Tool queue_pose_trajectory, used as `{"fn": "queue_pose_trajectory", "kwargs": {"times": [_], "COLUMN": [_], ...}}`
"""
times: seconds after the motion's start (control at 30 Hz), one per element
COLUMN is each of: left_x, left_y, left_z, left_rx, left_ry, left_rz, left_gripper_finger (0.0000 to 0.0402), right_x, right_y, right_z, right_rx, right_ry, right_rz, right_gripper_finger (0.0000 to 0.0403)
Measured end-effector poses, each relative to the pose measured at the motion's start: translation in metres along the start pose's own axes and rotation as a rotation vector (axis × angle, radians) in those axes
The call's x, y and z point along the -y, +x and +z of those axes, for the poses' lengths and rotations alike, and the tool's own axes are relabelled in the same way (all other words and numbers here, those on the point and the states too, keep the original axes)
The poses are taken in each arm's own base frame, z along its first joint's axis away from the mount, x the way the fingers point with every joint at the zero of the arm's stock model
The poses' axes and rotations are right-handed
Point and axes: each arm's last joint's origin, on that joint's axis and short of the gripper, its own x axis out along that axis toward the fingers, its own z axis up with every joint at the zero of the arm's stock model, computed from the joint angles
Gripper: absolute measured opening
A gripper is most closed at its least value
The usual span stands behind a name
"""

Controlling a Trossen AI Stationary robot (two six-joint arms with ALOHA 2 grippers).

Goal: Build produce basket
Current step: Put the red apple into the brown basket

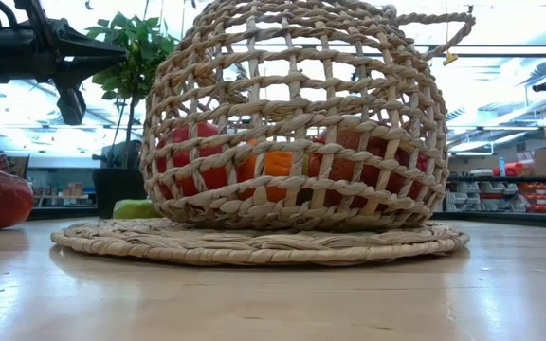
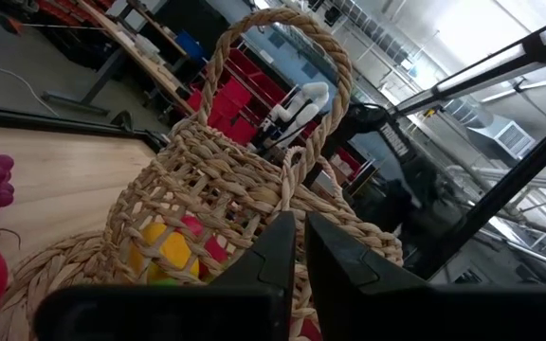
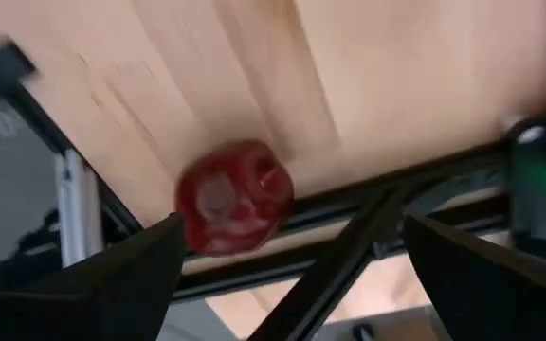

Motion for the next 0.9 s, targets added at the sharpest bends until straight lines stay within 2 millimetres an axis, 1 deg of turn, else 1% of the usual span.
{"fn": "queue_pose_trajectory", "kwargs": {"times": [0.13, 0.27, 0.43, 0.6, 0.77, 0.9], "left_x": [0.0, 0.0, 0.0, 0.0, 0.0, 0.0], "left_y": [0.0, 0.0, 0.0, 0.0, 0.0, 0.0], "left_z": [0.0, 0.0, 0.0, 0.0, 0.0, 0.0], "left_rx": [0.0, 0.0, 0.0, 0.0, 0.0, 0.001], "left_ry": [0.0, 0.0, 0.0, 0.0, 0.0, -0.001], "left_rz": [0.0, 0.0, 0.0, 0.0, 0.0, -0.001], "left_gripper_finger": [0.0036, 0.0035, 0.0036, 0.0034, 0.0036, 0.0034], "right_x": [-0.003, -0.007, -0.015, -0.027, -0.028, -0.031], "right_y": [0.031, 0.05, 0.062, 0.07, 0.077, 0.084], "right_z": [0.003, 0.003, -0.003, -0.01, -0.015, -0.014], "right_rx": [-0.075, -0.139, -0.15, -0.152, -0.128, -0.099], "right_ry": [-0.022, 0.017, 0.022, -0.001, 0.025, 0.028], "right_rz": [0.031, 0.032, 0.0, 0.048, -0.005, -0.025], "right_gripper_finger": [0.0398, 0.0399, 0.0399, 0.0399, 0.0399, 0.0399]}}
